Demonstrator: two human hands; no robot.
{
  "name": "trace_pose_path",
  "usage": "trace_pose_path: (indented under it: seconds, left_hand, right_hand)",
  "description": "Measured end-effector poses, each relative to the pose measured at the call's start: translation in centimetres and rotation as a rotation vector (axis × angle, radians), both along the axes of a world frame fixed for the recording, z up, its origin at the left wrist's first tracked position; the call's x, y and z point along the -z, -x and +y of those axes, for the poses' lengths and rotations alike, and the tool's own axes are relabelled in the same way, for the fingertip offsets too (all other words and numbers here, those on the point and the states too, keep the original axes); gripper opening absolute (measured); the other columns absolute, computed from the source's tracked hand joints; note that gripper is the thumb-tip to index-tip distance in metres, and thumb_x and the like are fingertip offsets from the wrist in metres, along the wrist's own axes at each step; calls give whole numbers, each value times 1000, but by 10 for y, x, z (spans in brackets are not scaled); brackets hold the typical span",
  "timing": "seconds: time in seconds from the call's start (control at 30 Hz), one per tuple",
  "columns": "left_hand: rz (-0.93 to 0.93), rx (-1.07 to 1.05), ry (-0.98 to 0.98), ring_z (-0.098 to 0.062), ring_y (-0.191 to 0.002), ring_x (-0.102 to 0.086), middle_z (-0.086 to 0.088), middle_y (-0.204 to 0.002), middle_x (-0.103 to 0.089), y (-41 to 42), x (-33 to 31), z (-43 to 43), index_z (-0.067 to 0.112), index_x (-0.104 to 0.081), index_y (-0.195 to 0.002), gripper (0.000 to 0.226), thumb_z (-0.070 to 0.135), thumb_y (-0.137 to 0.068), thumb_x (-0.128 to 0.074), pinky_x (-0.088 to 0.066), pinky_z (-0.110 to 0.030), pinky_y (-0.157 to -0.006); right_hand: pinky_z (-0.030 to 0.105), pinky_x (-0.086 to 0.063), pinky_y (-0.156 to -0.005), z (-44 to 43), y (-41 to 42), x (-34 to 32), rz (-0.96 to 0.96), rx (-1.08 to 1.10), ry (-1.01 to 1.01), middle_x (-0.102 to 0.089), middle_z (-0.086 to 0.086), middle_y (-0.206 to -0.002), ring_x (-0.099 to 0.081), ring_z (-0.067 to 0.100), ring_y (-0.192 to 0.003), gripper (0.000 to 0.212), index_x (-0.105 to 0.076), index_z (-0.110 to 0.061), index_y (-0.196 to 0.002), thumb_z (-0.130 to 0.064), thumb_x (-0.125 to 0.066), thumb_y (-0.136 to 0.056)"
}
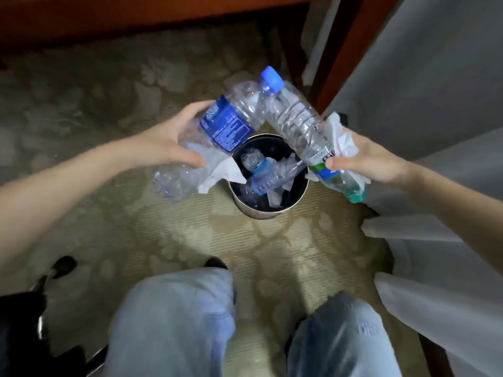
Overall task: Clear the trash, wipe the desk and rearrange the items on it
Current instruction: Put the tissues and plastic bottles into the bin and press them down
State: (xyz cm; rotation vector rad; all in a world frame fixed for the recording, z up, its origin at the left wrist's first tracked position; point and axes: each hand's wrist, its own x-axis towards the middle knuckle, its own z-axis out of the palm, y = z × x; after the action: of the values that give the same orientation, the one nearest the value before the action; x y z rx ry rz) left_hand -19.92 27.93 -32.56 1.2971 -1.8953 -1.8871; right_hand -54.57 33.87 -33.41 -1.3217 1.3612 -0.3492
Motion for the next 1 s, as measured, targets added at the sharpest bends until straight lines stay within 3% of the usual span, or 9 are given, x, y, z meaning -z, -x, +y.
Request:
trace_pose_path:
  seconds: [0.13,0.3,0.43,0.6,0.67,0.77,0.83,0.9,1.0]
  left_hand:
    - [72,-159,13,-7,-107,-59,12,-118,-60,17,74,3,20,-34,-136,90,7,-54,-70,-53,-21,-71]
    - [140,-333,111,0,-87,-64,17,-91,-69,14,118,9,24,-48,-113,62,8,-56,-67,-51,-17,-69]
    - [119,-424,155,0,-84,-63,16,-88,-67,1,134,23,25,-51,-107,47,4,-65,-56,-50,-15,-72]
    - [66,-439,120,-3,-88,-63,8,-98,-63,6,148,37,20,-49,-117,55,8,-64,-59,-48,-19,-77]
    - [92,-424,101,-5,-89,-63,7,-98,-64,11,147,36,17,-48,-120,58,7,-65,-60,-50,-21,-76]
    - [175,-383,91,-4,-84,-65,11,-90,-68,25,136,30,19,-50,-114,51,4,-66,-58,-52,-19,-70]
    - [231,-325,123,-5,-85,-64,11,-91,-67,39,123,22,19,-49,-114,51,4,-67,-59,-52,-20,-71]
    - [291,-283,150,-8,-90,-62,7,-99,-63,54,111,8,15,-46,-117,52,6,-68,-60,-51,-24,-77]
    - [345,-291,142,-10,-91,-61,4,-100,-60,78,109,-12,16,-48,-113,46,7,-69,-60,-49,-26,-80]
  right_hand:
    - [3,-43,-66,-9,-5,87,-118,67,11,-64,-14,-89,-59,-14,-74,30,-50,-15,-108,-6,-65,-83]
    - [24,-51,-87,-23,-38,174,-459,-10,-129,-62,-3,-123,-59,14,-113,93,-38,-18,-135,-40,-83,-57]
    - [14,-30,-104,-25,-70,222,-132,-328,6,-29,-2,-149,-29,13,-137,90,-10,-15,-147,-12,-70,-80]
    - [23,-38,-83,-22,-72,248,322,-614,182,-54,0,-114,-51,18,-104,69,-40,-10,-129,-23,-78,-73]
    - [29,-41,-88,-21,-62,239,424,-665,184,-58,5,-116,-53,23,-107,60,-47,-10,-125,-28,-76,-75]
    - [16,-40,-80,-30,-40,210,346,-544,211,-61,2,-108,-55,20,-101,45,-55,-10,-115,-27,-73,-78]
    - [8,-37,-74,-40,-32,194,145,-266,316,-57,-10,-100,-51,11,-97,39,-55,-19,-112,-25,-73,-78]
    - [17,-38,-80,-48,-34,193,68,-114,407,-54,-9,-99,-49,11,-98,40,-51,-23,-109,-28,-74,-76]
    - [37,-34,-103,-47,-47,213,284,-272,290,-45,4,-128,-41,23,-121,85,-35,-25,-126,-60,-73,-59]
